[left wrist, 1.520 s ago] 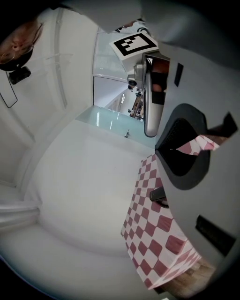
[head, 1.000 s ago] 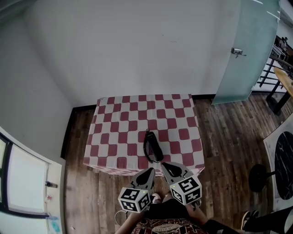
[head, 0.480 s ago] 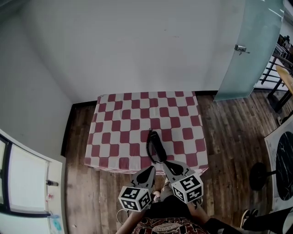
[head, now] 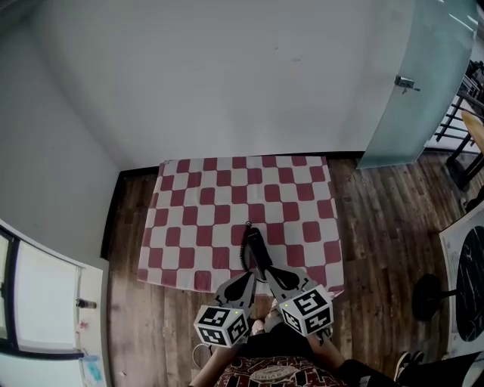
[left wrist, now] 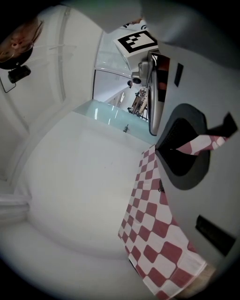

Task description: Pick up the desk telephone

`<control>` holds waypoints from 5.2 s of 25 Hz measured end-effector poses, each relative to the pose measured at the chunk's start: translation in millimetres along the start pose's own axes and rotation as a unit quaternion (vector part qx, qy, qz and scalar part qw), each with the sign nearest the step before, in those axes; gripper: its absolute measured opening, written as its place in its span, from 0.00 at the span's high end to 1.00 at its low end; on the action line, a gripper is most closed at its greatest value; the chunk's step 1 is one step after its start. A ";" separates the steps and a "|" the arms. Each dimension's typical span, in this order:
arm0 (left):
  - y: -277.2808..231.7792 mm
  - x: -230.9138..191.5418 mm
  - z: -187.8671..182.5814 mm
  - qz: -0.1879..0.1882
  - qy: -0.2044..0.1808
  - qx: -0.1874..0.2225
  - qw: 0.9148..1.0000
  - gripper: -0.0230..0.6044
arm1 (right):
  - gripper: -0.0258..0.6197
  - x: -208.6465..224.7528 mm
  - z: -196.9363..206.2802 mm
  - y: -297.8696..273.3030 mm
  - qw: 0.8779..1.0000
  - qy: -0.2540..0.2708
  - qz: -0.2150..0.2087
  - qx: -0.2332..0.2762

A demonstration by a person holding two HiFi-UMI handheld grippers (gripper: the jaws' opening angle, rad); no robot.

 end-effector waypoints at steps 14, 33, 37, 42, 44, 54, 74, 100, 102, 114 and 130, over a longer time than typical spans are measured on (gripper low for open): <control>-57.9 -8.1 -38.9 -0.025 -0.005 -0.014 1.000 0.95 | 0.93 50.9 -32.1 -25.4 0.999 0.012 -0.036 -0.005; -85.0 -36.9 -54.8 -0.003 -0.011 -0.029 1.000 0.95 | 0.93 67.1 -44.5 -57.4 1.000 -0.003 -0.017 -0.013; -86.1 -52.3 -63.9 0.017 -0.025 -0.042 0.999 0.95 | 0.93 63.0 -52.0 -70.0 1.000 -0.018 0.005 -0.011; -87.8 -72.7 -67.7 0.043 -0.036 -0.061 0.997 0.95 | 0.93 58.4 -53.6 -85.7 0.998 -0.040 0.036 -0.014; -88.7 -79.8 -67.1 0.054 -0.040 -0.070 0.995 0.95 | 0.93 57.8 -51.0 -91.2 0.997 -0.049 0.050 -0.018; -93.4 -109.7 -47.2 0.106 -0.053 -0.127 0.985 0.95 | 0.93 61.4 -27.4 -110.5 0.986 -0.096 0.125 -0.050; -107.2 -125.5 -10.2 0.127 -0.044 -0.192 0.972 0.95 | 0.93 69.1 13.9 -133.7 0.976 -0.128 0.139 -0.112; -125.8 -133.7 31.5 0.088 -0.007 -0.249 0.964 0.95 | 0.93 78.2 51.3 -163.3 0.971 -0.085 0.097 -0.200; -126.1 -134.7 33.1 0.088 -0.005 -0.251 0.964 0.95 | 0.93 76.5 52.6 -164.6 0.971 -0.083 0.094 -0.204; -127.5 -137.0 37.4 0.091 0.002 -0.257 0.962 0.95 | 0.93 74.8 56.0 -163.5 0.970 -0.067 0.096 -0.211; -127.8 -133.1 40.5 0.098 0.003 -0.260 0.960 0.95 | 0.92 68.5 54.2 -160.9 0.972 -0.051 0.091 -0.211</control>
Point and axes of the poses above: the fingertips, and each gripper's own axes: y backward along the fingers, x to its right, z out of its underside, the point moved 3 cm from there along y, backward along the fingers, and after that the axes turned 8 degrees about -x, right-handed, at the moved point
